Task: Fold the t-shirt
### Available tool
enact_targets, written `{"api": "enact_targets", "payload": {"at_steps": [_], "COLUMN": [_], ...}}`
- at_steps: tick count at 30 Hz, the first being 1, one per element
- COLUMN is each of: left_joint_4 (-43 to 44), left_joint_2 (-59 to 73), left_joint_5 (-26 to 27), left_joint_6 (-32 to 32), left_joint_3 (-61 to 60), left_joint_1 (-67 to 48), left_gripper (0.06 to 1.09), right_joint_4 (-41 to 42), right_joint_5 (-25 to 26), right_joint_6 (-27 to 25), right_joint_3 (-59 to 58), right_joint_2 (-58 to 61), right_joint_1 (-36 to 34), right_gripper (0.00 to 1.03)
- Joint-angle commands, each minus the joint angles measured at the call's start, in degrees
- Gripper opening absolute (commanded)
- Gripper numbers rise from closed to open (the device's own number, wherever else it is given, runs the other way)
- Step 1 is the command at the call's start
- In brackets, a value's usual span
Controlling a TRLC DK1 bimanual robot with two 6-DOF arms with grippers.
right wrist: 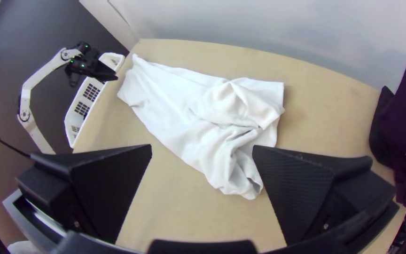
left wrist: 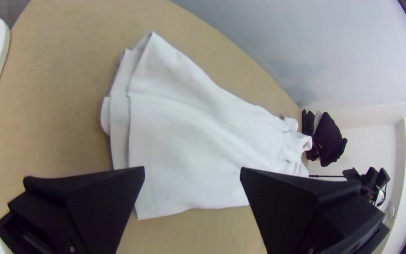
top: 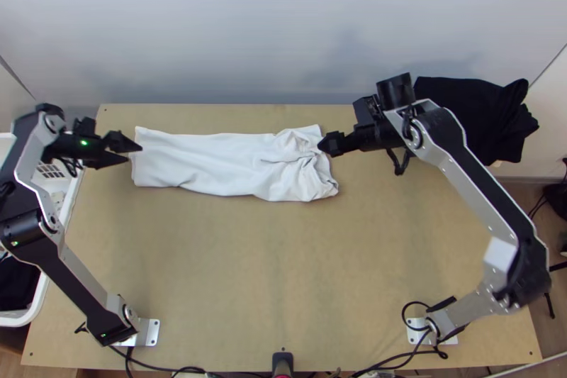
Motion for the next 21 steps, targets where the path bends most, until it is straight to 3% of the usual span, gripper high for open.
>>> {"api": "enact_targets", "payload": {"at_steps": [1,21], "left_joint_4": [9.73,10.69], "left_joint_2": [0.96,8.78], "left_joint_5": [0.45,0.19], "left_joint_6": [-1.06,-0.10], "left_joint_3": [-7.01,5.12], "left_joint_1": [0.34,1.57], "left_gripper": [1.04,1.04], "right_joint_4": [-1.87,-4.60], "right_joint_5": [0.02,0.02], "right_joint_6": [2.74,3.35], "right_joint_3": [0.73,-1.11], "right_joint_2": [-5.42,-4.98], "right_joint_1": [2.58,3.98], "right_gripper": [1.00,0.99]}}
